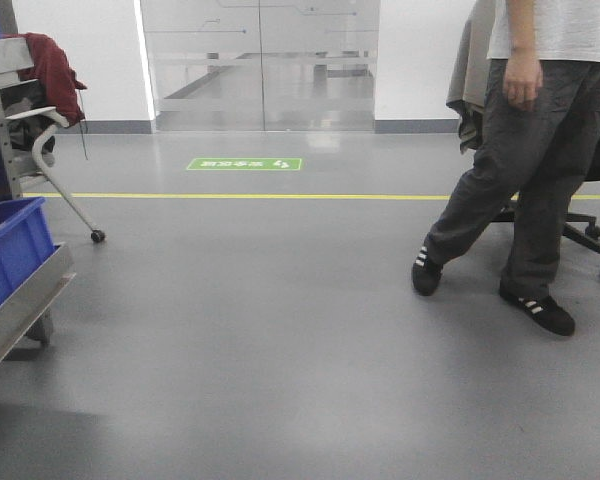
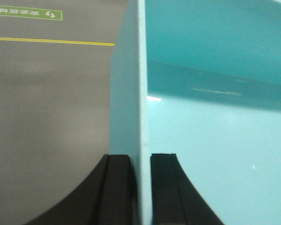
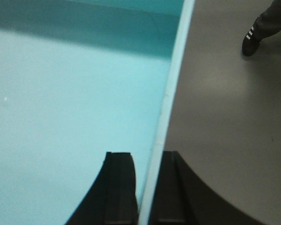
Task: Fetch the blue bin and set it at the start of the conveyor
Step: 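Carry the teal bin with both grippers across the floor to the red table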
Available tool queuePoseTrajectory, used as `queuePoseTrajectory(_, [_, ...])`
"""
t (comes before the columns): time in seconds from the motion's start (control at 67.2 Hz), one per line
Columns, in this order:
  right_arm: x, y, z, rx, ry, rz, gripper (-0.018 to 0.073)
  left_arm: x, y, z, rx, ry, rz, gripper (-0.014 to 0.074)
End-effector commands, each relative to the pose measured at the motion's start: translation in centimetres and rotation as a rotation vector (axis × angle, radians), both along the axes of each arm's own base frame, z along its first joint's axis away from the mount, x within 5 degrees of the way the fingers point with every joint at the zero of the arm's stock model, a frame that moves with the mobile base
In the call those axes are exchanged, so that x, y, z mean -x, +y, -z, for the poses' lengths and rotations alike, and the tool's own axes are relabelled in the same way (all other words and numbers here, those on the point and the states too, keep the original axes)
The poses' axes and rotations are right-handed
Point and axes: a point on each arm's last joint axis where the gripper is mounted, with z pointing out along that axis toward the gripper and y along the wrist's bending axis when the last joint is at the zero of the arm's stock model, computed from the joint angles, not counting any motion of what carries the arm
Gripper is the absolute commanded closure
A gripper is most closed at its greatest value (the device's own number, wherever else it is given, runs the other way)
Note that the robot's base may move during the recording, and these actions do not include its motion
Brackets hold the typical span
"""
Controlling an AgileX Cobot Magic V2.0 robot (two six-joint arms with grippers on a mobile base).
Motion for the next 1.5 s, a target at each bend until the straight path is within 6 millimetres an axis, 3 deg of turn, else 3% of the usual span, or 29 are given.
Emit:
queuePoseTrajectory(0.0, [0.38,-0.98,-0.55,0.08,-0.035,0.028,0.0713,0.48,0.71,-1.67,0.007,-0.117,-0.029,0.0707])
queuePoseTrajectory(1.488, [0.28,-0.96,-0.55,0.079,-0.04,0.028,0.0713,0.36,0.78,-1.6,-0.01,-0.119,-0.035,0.0707])
